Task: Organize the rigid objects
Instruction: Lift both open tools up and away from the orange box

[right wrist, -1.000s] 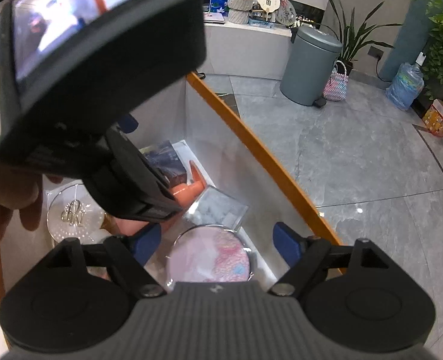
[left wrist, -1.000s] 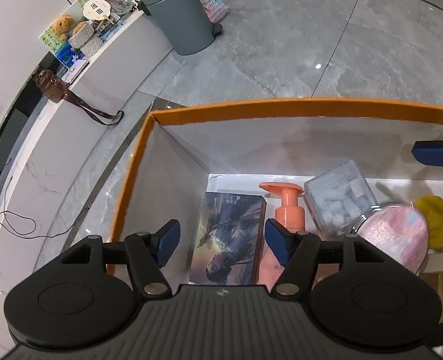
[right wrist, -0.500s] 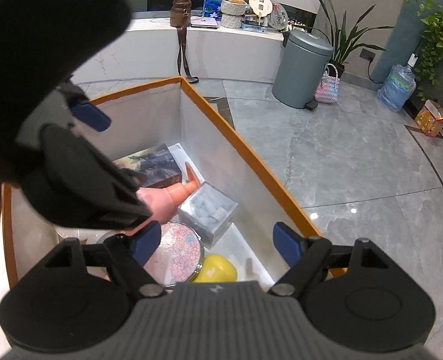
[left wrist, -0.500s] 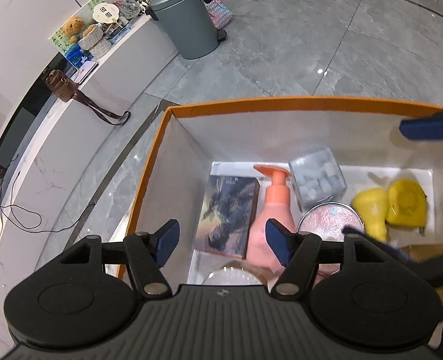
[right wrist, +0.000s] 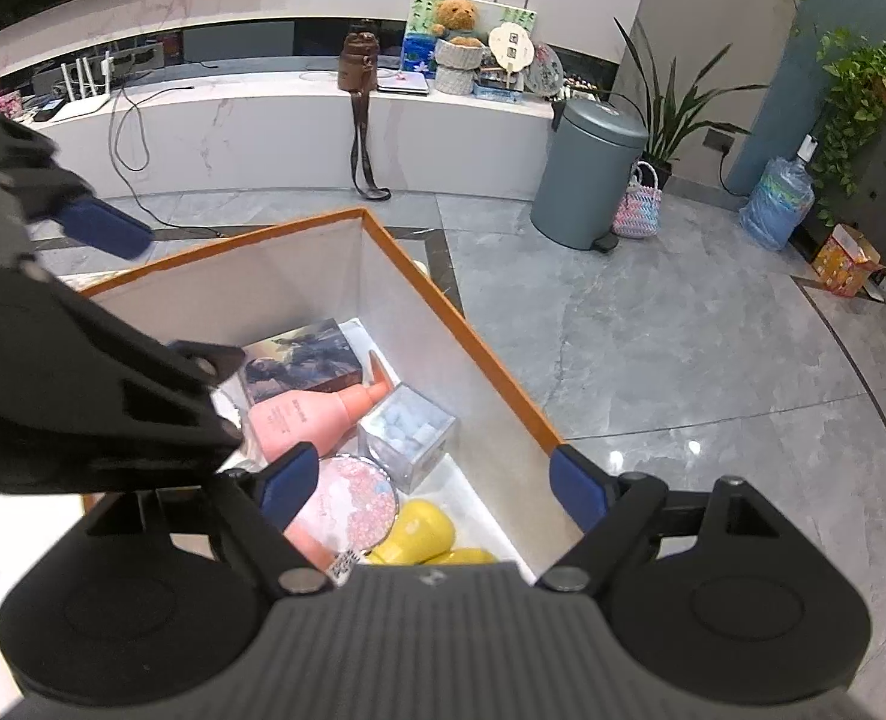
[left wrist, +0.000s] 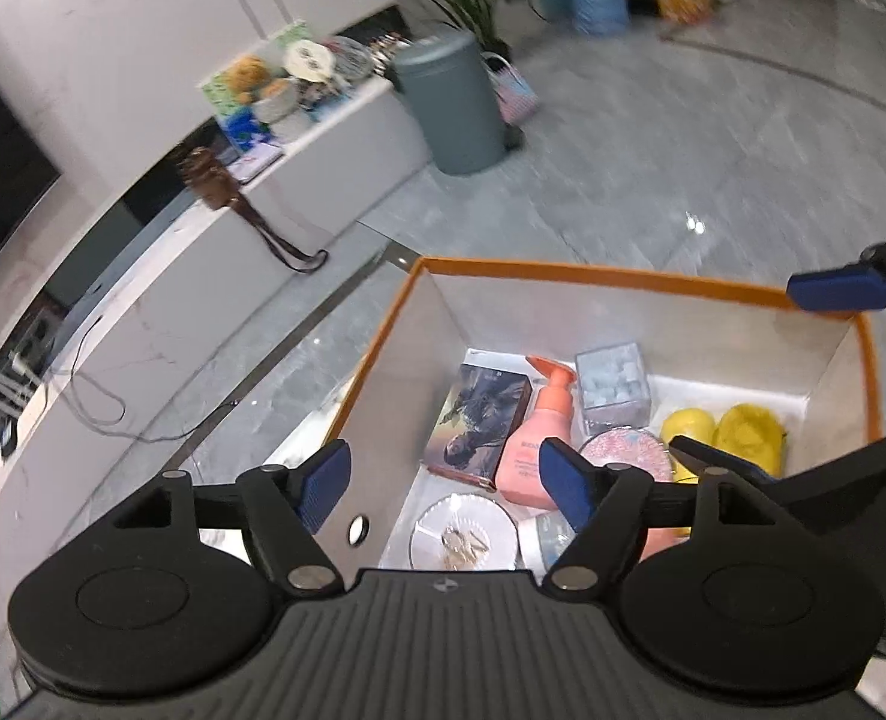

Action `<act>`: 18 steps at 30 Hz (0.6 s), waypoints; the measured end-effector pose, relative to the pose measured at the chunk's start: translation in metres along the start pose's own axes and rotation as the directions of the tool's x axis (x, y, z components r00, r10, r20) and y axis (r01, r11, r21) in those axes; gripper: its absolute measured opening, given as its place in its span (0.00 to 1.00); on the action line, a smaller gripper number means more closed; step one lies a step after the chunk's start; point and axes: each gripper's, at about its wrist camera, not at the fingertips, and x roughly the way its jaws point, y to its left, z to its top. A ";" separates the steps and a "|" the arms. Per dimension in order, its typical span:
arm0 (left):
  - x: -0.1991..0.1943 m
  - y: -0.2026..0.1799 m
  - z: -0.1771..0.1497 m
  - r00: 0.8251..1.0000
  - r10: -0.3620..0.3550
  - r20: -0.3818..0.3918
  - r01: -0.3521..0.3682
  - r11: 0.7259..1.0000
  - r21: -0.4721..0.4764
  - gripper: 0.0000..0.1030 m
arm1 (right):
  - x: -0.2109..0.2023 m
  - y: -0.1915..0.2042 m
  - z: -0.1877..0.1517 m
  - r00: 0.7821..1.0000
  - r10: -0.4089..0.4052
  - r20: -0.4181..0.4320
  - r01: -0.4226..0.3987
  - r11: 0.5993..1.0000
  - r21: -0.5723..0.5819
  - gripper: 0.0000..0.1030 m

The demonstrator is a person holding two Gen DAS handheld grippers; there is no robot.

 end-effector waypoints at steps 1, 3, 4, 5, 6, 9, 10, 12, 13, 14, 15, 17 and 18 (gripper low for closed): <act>-0.007 0.002 -0.001 1.000 0.000 0.005 0.000 1.000 -0.026 0.82 | -0.005 0.001 -0.001 1.000 0.000 0.007 0.000 1.000 -0.004 0.80; -0.021 0.006 -0.004 1.000 -0.009 0.022 0.011 0.997 -0.078 0.82 | -0.015 0.001 -0.003 1.000 0.008 0.024 -0.008 1.000 -0.002 0.81; -0.028 0.007 -0.005 0.999 -0.011 0.035 0.015 0.995 -0.103 0.83 | -0.019 0.001 -0.004 0.999 0.020 0.031 -0.020 1.000 0.009 0.81; -0.034 0.008 -0.006 0.999 -0.006 0.049 0.012 0.992 -0.125 0.84 | -0.024 0.001 -0.006 0.999 0.035 0.036 -0.036 0.999 0.030 0.81; -0.039 0.009 -0.008 0.998 -0.001 0.061 0.010 0.990 -0.141 0.85 | -0.027 0.001 -0.007 0.998 0.042 0.042 -0.044 0.998 0.051 0.81; -0.057 0.008 -0.020 0.993 0.021 0.113 0.001 0.982 -0.187 0.86 | -0.040 0.007 -0.012 0.997 0.021 0.074 -0.027 0.996 0.081 0.80; -0.063 0.008 -0.025 0.992 0.032 0.120 -0.006 0.977 -0.211 0.87 | -0.044 0.009 -0.014 0.997 0.017 0.081 -0.024 0.996 0.087 0.81; -0.073 0.008 -0.037 0.991 0.041 0.125 -0.007 0.965 -0.261 0.88 | -0.051 0.012 -0.020 0.996 0.014 0.089 -0.022 0.996 0.090 0.81; -0.077 0.008 -0.042 0.990 0.037 0.134 0.002 0.959 -0.283 0.88 | -0.054 0.012 -0.023 0.996 0.012 0.092 -0.020 0.996 0.091 0.81; -0.081 0.008 -0.049 0.989 0.033 0.144 0.013 0.952 -0.306 0.88 | -0.057 0.012 -0.026 0.995 0.011 0.095 -0.019 0.996 0.091 0.81; -0.083 0.008 -0.055 0.989 0.026 0.149 0.025 0.945 -0.328 0.89 | -0.060 0.013 -0.030 0.995 0.011 0.099 -0.020 0.996 0.089 0.81; -0.085 0.008 -0.067 0.989 0.014 0.148 0.042 0.929 -0.368 0.89 | -0.067 0.011 -0.040 0.994 0.013 0.108 -0.023 0.996 0.088 0.85; -0.084 0.009 -0.072 0.990 0.005 0.142 0.051 0.919 -0.391 0.89 | -0.068 0.009 -0.045 0.994 0.014 0.109 -0.024 0.996 0.090 0.86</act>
